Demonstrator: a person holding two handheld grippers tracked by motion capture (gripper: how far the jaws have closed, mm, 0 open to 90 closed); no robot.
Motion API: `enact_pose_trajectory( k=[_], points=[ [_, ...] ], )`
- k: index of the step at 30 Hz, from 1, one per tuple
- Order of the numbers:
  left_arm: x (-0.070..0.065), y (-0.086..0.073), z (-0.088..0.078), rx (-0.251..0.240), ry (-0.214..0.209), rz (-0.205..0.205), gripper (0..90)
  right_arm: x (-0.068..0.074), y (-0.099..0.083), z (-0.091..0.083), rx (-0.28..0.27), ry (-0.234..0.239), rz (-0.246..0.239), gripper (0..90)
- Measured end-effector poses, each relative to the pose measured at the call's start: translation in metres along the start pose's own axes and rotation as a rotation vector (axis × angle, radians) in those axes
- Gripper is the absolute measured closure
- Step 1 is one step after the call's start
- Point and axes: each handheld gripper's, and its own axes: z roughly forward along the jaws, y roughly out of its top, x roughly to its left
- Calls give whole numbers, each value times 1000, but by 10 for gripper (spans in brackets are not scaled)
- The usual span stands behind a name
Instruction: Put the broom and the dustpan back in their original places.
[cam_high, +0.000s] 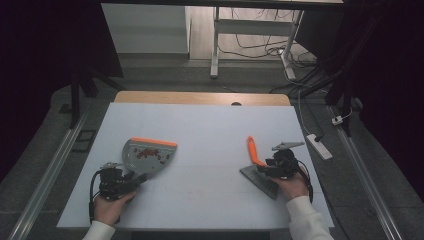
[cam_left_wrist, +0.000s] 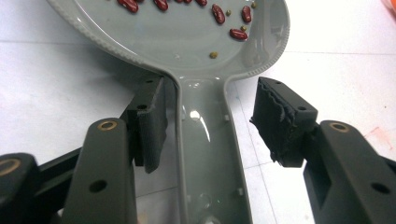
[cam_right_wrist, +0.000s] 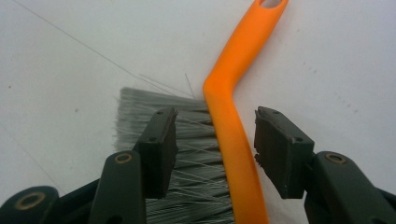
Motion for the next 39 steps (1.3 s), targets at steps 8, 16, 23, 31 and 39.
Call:
enact_pose_trajectory(
  k=[8, 16, 23, 31, 39],
  points=[
    [-7, 1, -14, -12, 46, 144, 446, 5, -1, -7, -38, 11, -41, 489],
    [-20, 7, -17, 10, -35, 295, 447, 13, -1, -11, -74, 37, -97, 489],
    [-24, 15, -5, 51, -146, 348, 444, 21, -3, -12, -95, 65, -137, 489],
    [-27, 23, 9, 91, -185, 392, 434, 30, -10, -13, -126, 102, -178, 489],
    [-31, 18, 8, 99, -202, 419, 424, 33, -20, -17, -149, 128, -201, 490]
  ],
)
